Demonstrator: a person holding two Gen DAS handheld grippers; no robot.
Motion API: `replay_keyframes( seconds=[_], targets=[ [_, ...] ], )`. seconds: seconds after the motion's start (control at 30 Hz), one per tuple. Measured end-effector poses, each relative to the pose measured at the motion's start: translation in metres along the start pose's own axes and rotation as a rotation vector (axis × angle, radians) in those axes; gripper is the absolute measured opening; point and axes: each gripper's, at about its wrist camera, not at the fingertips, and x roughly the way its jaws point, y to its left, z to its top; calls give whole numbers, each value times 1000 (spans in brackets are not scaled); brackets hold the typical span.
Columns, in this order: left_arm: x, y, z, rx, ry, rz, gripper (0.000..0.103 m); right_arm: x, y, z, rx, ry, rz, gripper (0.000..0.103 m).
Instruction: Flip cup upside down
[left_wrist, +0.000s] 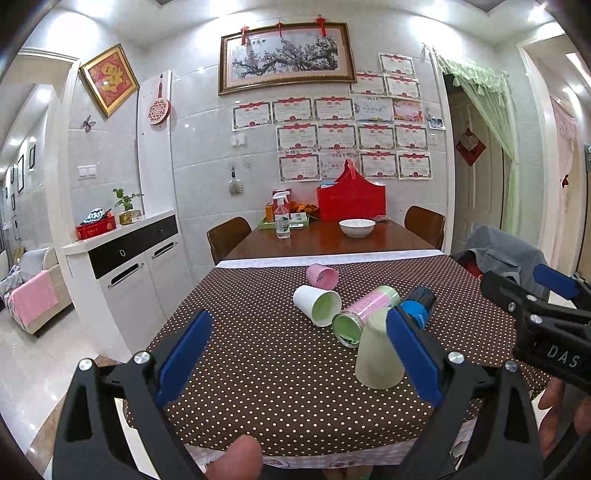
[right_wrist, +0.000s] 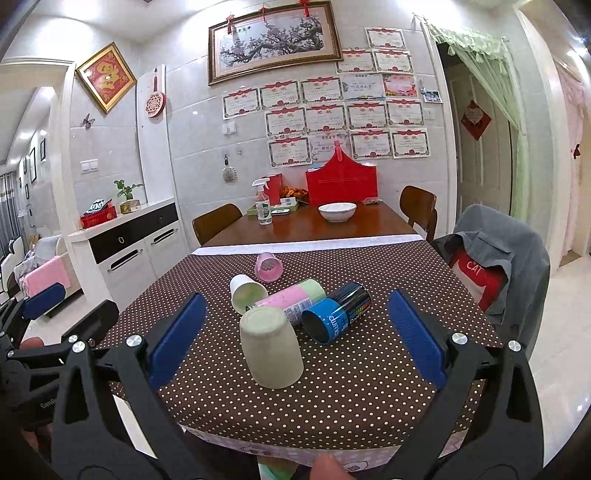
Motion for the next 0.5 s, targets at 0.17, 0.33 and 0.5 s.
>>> replay_keyframes(
  seconds=[0.17,0.33,0.5],
  targets=[
    [0,2,0,-5,0,-1,94,0,1,0,1,1,2,97],
    [1,2,0,-10,-1,2,94,-1,1,-1,1,0,3,97],
    [1,3,1,-15,-5,9,94,-1,2,-1,-3,1,3,97]
  ],
)
